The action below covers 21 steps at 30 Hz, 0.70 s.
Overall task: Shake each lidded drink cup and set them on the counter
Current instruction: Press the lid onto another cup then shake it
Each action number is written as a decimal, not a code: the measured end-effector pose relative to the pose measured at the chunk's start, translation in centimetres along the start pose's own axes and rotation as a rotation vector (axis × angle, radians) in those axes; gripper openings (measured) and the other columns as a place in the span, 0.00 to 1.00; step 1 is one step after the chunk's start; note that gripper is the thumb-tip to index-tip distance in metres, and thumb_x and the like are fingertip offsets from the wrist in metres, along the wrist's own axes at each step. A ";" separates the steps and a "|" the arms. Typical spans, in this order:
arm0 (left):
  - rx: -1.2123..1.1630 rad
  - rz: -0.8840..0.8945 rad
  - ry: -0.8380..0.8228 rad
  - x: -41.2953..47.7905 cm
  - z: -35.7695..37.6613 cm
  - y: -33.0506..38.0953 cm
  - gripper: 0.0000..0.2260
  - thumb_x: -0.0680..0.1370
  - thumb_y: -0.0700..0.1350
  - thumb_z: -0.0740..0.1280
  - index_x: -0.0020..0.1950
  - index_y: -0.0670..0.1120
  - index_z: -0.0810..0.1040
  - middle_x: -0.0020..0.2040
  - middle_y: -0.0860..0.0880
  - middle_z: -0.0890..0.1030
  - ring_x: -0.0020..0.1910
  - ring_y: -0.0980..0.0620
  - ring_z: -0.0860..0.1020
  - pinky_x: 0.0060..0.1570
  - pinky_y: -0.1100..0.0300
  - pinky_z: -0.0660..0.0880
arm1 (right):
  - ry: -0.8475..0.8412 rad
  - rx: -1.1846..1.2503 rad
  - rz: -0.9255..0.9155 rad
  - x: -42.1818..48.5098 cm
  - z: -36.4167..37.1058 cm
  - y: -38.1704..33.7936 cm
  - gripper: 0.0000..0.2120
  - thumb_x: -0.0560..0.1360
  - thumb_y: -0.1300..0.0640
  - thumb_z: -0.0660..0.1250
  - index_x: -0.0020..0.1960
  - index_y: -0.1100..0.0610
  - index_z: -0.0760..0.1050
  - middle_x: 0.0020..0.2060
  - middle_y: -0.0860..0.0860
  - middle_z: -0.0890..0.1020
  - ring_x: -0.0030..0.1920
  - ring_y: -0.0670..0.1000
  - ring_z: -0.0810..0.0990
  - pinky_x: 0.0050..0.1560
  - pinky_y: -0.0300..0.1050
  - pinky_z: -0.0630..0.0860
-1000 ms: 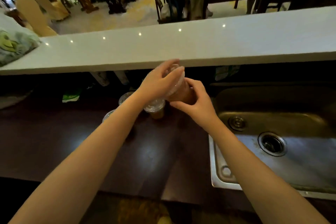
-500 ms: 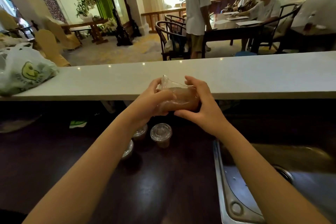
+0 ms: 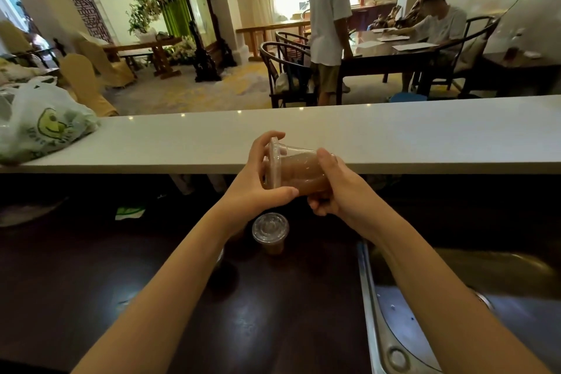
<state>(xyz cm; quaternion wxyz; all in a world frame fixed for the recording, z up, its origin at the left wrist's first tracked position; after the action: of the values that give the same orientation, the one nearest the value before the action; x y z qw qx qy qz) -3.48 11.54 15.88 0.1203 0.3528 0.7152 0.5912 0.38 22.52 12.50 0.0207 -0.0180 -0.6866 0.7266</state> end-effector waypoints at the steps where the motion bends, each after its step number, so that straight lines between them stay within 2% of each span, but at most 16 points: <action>1: -0.020 -0.005 -0.018 0.0 0.2 -0.2 0.37 0.62 0.48 0.73 0.66 0.64 0.62 0.62 0.47 0.70 0.57 0.51 0.78 0.52 0.59 0.77 | 0.006 0.014 0.005 0.1 -0.1 0.3 0.23 0.75 0.36 0.55 0.61 0.52 0.67 0.50 0.56 0.77 0.34 0.49 0.75 0.36 0.42 0.73; 4: -0.019 -0.054 -0.058 0.4 0.5 -1.0 0.43 0.62 0.50 0.76 0.70 0.66 0.57 0.70 0.53 0.64 0.62 0.56 0.75 0.57 0.60 0.76 | 0.031 0.108 -0.007 0.2 -0.1 0.8 0.21 0.75 0.40 0.60 0.60 0.54 0.68 0.50 0.56 0.78 0.36 0.50 0.77 0.40 0.44 0.76; 7: -0.144 -0.186 -0.054 0.7 0.2 -2.4 0.46 0.62 0.57 0.75 0.74 0.65 0.51 0.70 0.53 0.66 0.62 0.52 0.76 0.58 0.53 0.76 | 0.056 0.054 -0.103 -0.1 -0.4 0.3 0.17 0.76 0.49 0.63 0.62 0.55 0.67 0.53 0.52 0.78 0.46 0.50 0.82 0.46 0.45 0.81; 9: -0.320 -0.271 -0.106 0.4 0.5 -3.1 0.45 0.64 0.66 0.71 0.76 0.56 0.56 0.69 0.45 0.71 0.63 0.45 0.76 0.57 0.45 0.76 | 0.058 -0.048 -0.186 -0.5 -0.8 -0.4 0.19 0.75 0.54 0.66 0.64 0.49 0.65 0.57 0.49 0.76 0.55 0.49 0.80 0.53 0.46 0.80; 11: -0.411 -0.303 -0.163 -0.1 0.8 -3.3 0.40 0.66 0.69 0.66 0.73 0.50 0.65 0.67 0.43 0.74 0.65 0.45 0.74 0.55 0.45 0.76 | 0.016 -0.149 -0.271 -1.2 -0.9 -1.5 0.23 0.74 0.57 0.68 0.64 0.45 0.64 0.59 0.46 0.74 0.57 0.44 0.78 0.55 0.41 0.78; 14: -0.493 -0.321 -0.192 -0.5 1.1 -3.3 0.33 0.68 0.67 0.66 0.67 0.50 0.73 0.63 0.46 0.78 0.60 0.50 0.78 0.49 0.50 0.78 | -0.055 -0.228 -0.352 -1.9 -0.8 -2.6 0.27 0.73 0.62 0.70 0.65 0.44 0.63 0.62 0.44 0.71 0.58 0.43 0.76 0.55 0.38 0.76; 17: -0.417 -0.334 -0.169 -0.3 1.4 -3.2 0.26 0.70 0.56 0.69 0.66 0.48 0.73 0.61 0.44 0.79 0.55 0.51 0.79 0.44 0.56 0.75 | -0.072 -0.234 -0.350 -1.7 -0.8 -2.6 0.28 0.72 0.63 0.70 0.66 0.45 0.63 0.63 0.45 0.70 0.59 0.43 0.75 0.56 0.39 0.77; 19: -0.384 -0.336 -0.101 0.2 1.1 -3.6 0.30 0.67 0.50 0.70 0.69 0.47 0.69 0.64 0.40 0.77 0.56 0.47 0.78 0.41 0.58 0.73 | -0.084 -0.213 -0.307 -1.5 -0.8 -2.1 0.29 0.72 0.62 0.70 0.67 0.44 0.62 0.62 0.43 0.70 0.58 0.41 0.76 0.55 0.37 0.76; 21: -0.349 -0.314 -0.028 0.5 0.7 -4.0 0.34 0.63 0.50 0.72 0.69 0.52 0.67 0.64 0.41 0.76 0.56 0.45 0.79 0.40 0.60 0.74 | -0.080 -0.184 -0.237 -1.2 -1.1 -1.3 0.30 0.72 0.55 0.70 0.69 0.40 0.61 0.63 0.41 0.71 0.59 0.41 0.76 0.56 0.36 0.76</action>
<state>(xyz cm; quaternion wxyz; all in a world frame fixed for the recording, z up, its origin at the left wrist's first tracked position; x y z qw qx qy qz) -4.85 12.17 12.08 0.2799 0.2193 0.6466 0.6749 1.61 23.63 13.71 0.0774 0.0902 -0.7478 0.6532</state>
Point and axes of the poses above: each hand's wrist, its own x-axis towards the middle knuckle, its own z-axis out of the palm, y = z × x, the point moved 9 cm from there along x, towards the middle knuckle
